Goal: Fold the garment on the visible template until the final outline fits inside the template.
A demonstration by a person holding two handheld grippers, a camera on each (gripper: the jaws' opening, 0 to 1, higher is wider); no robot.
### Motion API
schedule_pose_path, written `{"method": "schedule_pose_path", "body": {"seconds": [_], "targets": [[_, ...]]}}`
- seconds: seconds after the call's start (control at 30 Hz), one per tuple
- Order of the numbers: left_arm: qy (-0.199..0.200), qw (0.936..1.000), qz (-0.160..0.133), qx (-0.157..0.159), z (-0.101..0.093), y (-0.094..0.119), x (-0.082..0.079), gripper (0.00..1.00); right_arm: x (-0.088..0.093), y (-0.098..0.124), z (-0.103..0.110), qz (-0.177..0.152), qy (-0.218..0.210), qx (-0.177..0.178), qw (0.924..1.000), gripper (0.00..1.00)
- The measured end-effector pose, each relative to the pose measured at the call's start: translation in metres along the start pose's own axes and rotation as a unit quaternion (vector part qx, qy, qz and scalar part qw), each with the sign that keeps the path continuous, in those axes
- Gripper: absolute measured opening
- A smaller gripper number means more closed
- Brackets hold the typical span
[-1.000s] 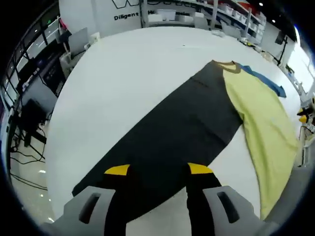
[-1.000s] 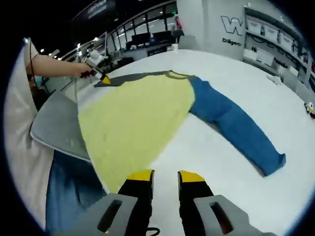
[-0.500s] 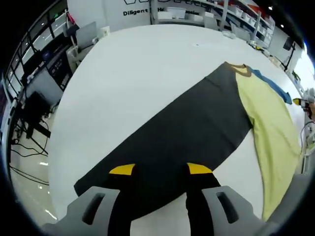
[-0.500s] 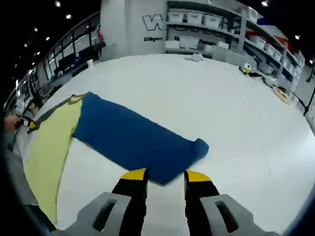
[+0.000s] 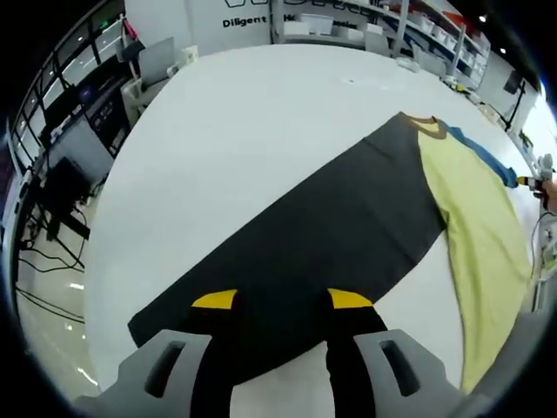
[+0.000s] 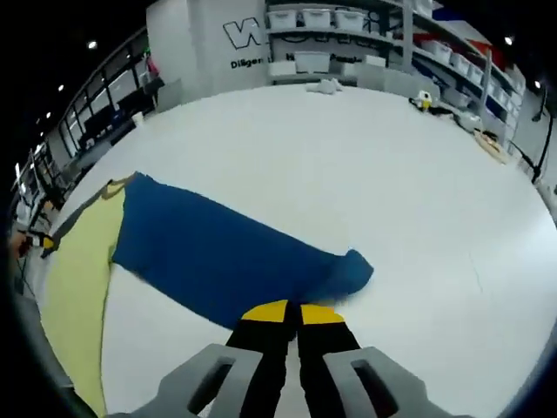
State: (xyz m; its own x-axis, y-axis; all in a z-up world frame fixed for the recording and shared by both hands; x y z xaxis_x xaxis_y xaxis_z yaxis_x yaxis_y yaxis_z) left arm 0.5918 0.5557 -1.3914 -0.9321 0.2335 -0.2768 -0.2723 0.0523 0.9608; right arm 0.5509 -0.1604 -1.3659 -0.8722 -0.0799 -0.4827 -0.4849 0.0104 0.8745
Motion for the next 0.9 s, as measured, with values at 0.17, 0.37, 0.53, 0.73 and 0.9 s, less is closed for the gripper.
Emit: {"method": "schedule_pose_path", "body": {"seconds": [0.17,0.37,0.53,0.73,0.9], "targets": [[-0.002,1.0000,0.000,0.000,-0.001,0.000,0.000,0.37,-0.027,-0.011,0.051,-0.025,0.063,-0.083,0.9942,0.00],[-0.005,1.0000,0.002,0.001,-0.001,0.001,0.001,0.37,-0.029,-0.017,0.043,-0.019,0.067,-0.067,0.9953,0.06],[-0.005,1.0000,0.000,0.001,-0.002,0.001,0.002,0.37,-0.018,-0.020,0.023,-0.012,0.016,-0.069,0.9974,0.20],[-0.004,1.0000,0.000,0.002,-0.002,0.001,0.002,0.37,-0.019,-0.022,0.050,-0.015,0.062,-0.109,0.9920,0.22],[-0.001,1.0000,-0.001,0.002,-0.002,0.001,0.002,0.37,-0.021,-0.034,0.073,0.005,0.144,-0.124,0.9818,0.28]]}}
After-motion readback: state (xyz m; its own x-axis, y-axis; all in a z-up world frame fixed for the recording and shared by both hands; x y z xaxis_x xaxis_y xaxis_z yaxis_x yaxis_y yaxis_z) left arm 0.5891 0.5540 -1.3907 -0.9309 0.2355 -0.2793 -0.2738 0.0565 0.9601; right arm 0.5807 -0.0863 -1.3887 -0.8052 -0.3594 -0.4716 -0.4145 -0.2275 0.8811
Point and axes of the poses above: the point that each gripper's makers call its tool centre point, and the gripper's own axes: y roughly backward along the fingers, z roughly to its left, x roughly out of its underside, the point moved 6 cm from there along y, roughly backward along the fingers, and after that the axes turned 15 degrees about z, right-handed, at the moved point
